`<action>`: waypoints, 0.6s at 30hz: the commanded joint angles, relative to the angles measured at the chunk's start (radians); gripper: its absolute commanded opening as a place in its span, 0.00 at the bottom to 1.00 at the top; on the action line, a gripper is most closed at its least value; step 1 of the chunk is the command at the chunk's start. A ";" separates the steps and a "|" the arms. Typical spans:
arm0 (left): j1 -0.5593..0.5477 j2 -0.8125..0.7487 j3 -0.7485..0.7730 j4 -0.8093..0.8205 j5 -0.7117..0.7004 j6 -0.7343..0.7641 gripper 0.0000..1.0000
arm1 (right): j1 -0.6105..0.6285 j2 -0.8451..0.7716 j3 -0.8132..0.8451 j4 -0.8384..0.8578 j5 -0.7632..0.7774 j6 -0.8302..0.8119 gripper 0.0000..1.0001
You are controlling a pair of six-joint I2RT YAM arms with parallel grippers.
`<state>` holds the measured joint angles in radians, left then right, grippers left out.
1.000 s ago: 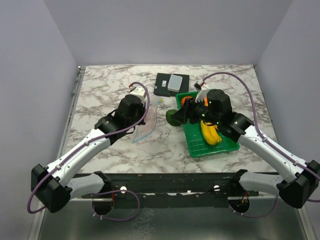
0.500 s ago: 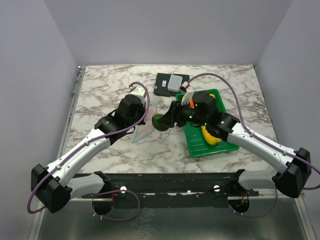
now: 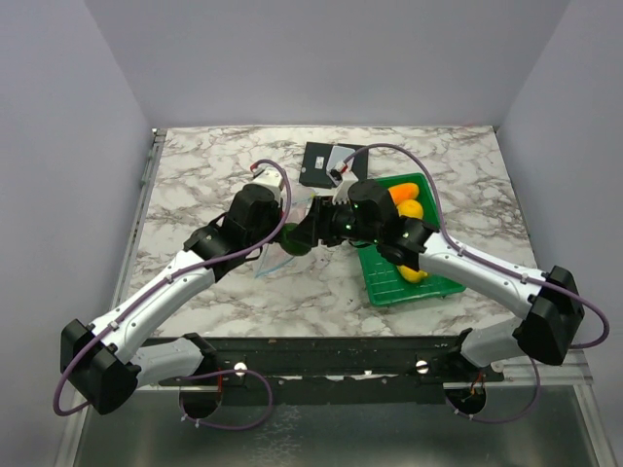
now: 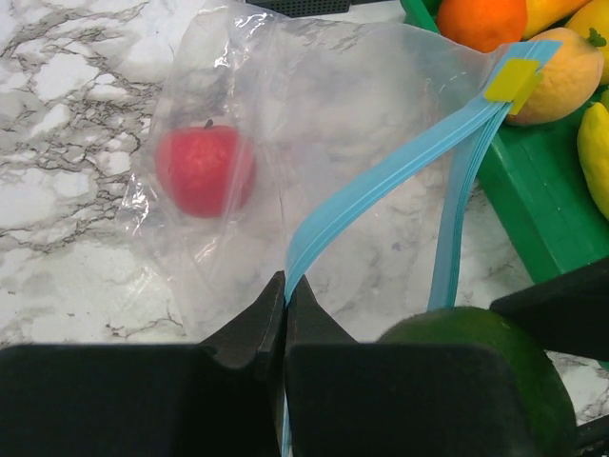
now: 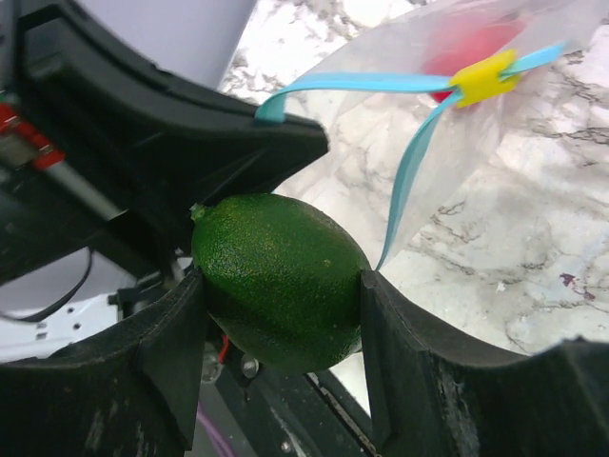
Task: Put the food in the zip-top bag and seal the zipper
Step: Place the fake fruit in the zipper food storage bag.
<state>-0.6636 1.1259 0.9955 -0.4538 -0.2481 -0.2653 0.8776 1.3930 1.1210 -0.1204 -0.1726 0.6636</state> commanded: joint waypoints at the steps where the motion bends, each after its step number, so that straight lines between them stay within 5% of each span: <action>1: -0.007 -0.021 -0.009 0.021 0.016 -0.008 0.00 | 0.011 0.040 0.033 0.030 0.094 0.035 0.25; 18: -0.008 -0.046 -0.015 0.041 0.049 -0.006 0.00 | 0.011 0.085 0.060 -0.092 0.415 0.061 0.26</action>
<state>-0.6682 1.1084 0.9905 -0.4427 -0.2314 -0.2665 0.8825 1.4620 1.1606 -0.1860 0.1398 0.7109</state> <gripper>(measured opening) 0.005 0.588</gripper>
